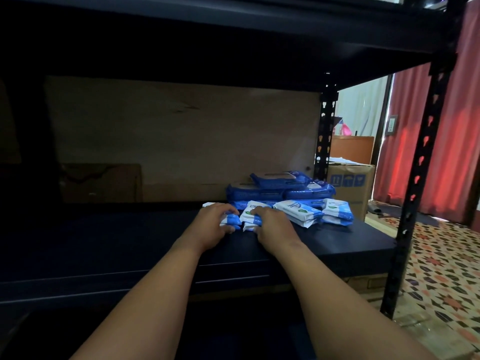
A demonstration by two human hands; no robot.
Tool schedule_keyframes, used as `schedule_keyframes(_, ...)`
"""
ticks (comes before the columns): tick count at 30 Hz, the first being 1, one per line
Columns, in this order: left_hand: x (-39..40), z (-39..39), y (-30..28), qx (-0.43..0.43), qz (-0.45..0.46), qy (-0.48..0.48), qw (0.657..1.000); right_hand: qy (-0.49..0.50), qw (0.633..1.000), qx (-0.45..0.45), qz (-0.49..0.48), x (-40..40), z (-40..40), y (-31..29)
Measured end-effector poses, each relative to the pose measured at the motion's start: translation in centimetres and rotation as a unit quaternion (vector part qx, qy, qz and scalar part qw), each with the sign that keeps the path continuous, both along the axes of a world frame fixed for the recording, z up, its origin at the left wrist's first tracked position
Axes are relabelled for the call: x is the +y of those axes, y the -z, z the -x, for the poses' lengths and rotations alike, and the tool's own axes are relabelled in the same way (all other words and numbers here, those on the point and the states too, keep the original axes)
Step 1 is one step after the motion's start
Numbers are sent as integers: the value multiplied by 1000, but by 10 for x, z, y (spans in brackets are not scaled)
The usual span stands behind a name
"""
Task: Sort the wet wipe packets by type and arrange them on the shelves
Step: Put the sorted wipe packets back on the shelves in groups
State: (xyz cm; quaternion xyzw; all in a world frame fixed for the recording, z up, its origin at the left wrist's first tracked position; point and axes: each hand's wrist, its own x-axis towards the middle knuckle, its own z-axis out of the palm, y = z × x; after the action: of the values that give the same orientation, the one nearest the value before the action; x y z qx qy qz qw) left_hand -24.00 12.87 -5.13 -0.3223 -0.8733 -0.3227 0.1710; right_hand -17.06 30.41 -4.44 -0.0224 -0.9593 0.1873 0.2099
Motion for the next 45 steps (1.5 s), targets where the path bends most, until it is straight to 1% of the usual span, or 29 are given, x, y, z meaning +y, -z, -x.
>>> schedule_keyframes(4, 3, 1, 4, 12, 17, -19, 1000, -9, 1000, -1, -6, 0, 0, 1)
schedule_keyframes(7, 3, -5, 6, 21, 12, -40, 999, 1, 1000, -20, 17, 0, -7, 1)
schedule_keyframes(10, 0, -30, 2, 56, 22, -62, 996, 25, 999, -5, 25, 1, -28, 3)
schedule_keyframes(11, 2, -44, 1, 76, 19, -75, 994, 28, 999, 19, 31, 2, -38, 5)
schedule_keyframes(12, 5, -60, 2, 96, -4, -86, 992, 28, 998, 51, 40, 3, -49, 10)
schedule_keyframes(14, 15, -95, 13, 142, -97, -85, 981, 20, 989, 139, 53, 7, -72, 25)
schedule_keyframes(16, 30, -133, 35, 183, -163, -73, 967, 11, 970, 237, 60, 10, -97, 48)
schedule_keyframes(18, 46, -166, 67, 185, -200, -63, 960, 15, 952, 298, 72, 14, -124, 71)
schedule_keyframes(20, 60, -191, 107, 133, -215, -58, 966, 23, 952, 296, 77, 22, -149, 99)
schedule_keyframes(22, 68, -211, 154, 44, -203, -57, 977, 29, 962, 255, 88, 33, -168, 134)
schedule_keyframes(24, 74, -229, 207, -53, -169, -75, 981, 41, 977, 181, 103, 44, -183, 177)
schedule_keyframes(26, 79, -241, 260, -168, -128, -108, 971, 56, 985, 101, 129, 50, -197, 223)
schedule_keyframes(27, 80, -242, 290, -232, -98, -129, 959, 65, 984, 61, 156, 52, -205, 245)
schedule_keyframes(29, 82, -248, 337, -329, -73, -127, 933, 91, 971, -26, 222, 52, -218, 287)
schedule_keyframes(31, 81, -254, 396, -417, -87, -142, 893, 112, 953, -105, 261, 50, -231, 330)
schedule_keyframes(33, 73, -269, 448, -493, -59, -187, 848, 130, 936, -193, 266, 47, -243, 371)
schedule_keyframes(36, 62, -292, 494, -547, 15, -256, 797, 143, 907, -309, 246, 42, -260, 419)
schedule_keyframes(37, 59, -293, 502, -542, 9, -273, 795, 142, 905, -326, 233, 40, -264, 424)
schedule_keyframes(39, 61, -304, 482, -535, 6, -278, 798, 143, 898, -361, 210, 39, -272, 438)
schedule_keyframes(40, 64, -305, 484, -525, 10, -282, 803, 149, 890, -378, 206, 38, -273, 446)
schedule_keyframes(42, 71, -307, 485, -532, 49, -289, 794, 169, 878, -404, 193, 36, -274, 459)
schedule_keyframes(43, 72, -308, 484, -535, 63, -291, 791, 174, 877, -407, 185, 34, -275, 460)
schedule_keyframes(45, 75, -307, 490, -536, 67, -297, 787, 171, 878, -414, 171, 30, -276, 465)
